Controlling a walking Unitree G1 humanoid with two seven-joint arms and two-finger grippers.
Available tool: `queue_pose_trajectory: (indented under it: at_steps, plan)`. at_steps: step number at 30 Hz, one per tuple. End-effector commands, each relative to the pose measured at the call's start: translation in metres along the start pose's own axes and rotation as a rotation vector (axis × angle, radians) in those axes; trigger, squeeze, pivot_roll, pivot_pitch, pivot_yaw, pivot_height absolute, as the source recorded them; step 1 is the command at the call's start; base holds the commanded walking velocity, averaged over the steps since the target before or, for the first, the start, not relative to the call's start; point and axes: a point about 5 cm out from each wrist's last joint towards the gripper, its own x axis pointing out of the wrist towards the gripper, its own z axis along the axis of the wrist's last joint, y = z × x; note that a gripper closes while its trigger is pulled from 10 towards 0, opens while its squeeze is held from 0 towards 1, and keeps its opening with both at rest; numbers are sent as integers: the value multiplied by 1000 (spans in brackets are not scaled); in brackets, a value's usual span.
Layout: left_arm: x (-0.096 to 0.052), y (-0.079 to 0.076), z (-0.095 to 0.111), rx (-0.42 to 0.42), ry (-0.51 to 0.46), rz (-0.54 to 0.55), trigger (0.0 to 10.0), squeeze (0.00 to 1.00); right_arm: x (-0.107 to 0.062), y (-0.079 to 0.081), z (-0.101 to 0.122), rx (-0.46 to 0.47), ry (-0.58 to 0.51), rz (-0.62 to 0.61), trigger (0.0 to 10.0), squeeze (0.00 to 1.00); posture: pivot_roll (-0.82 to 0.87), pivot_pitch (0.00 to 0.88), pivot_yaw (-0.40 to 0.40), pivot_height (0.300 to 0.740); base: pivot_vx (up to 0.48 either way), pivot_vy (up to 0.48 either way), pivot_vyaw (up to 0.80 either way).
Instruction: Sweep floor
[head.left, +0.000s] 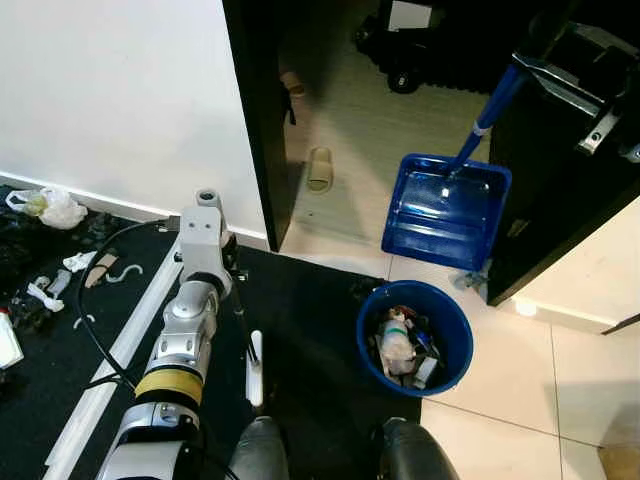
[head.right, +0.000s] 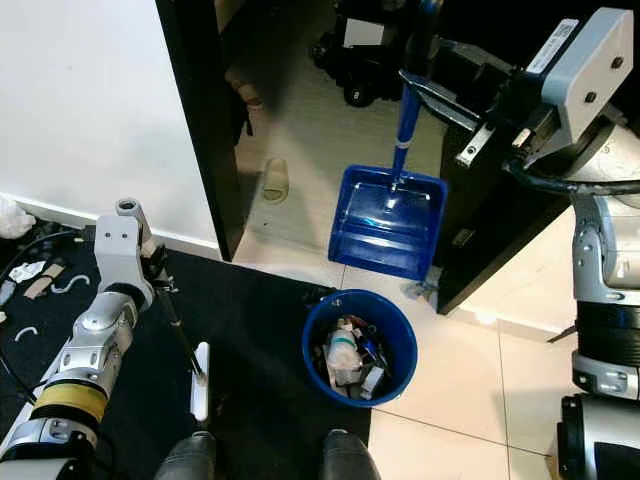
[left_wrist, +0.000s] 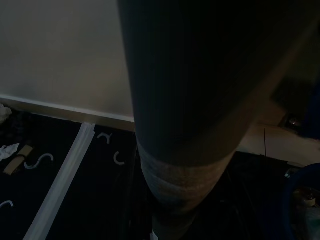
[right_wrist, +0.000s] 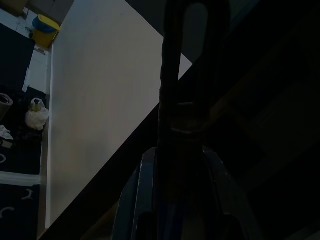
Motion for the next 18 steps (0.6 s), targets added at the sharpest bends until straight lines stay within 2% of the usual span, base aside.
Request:
queue_pose_trajectory:
  at_steps: [1,14,15,18]
  plan:
    - [-1,1,-1,13,6,-3,10000,0,-3,-10,12,-67,-37,-26,10000,0,40,29,-18,740,0,0,0]
    - [0,2,-1,14,5,-3,10000,0,-3,-11,12,-66,-38,-34,10000,0,42,25,-14,740,0,0,0]
    - [0,2,0,15,5,-4,10000,0,-3,-18,12,-52,-42,-96,10000,0,42,24,-15,740,0,0,0]
    - [0,2,0,15,5,-4,10000,0,-3,-21,12,-45,-42,-129,10000,0,42,24,-15,740,0,0,0]
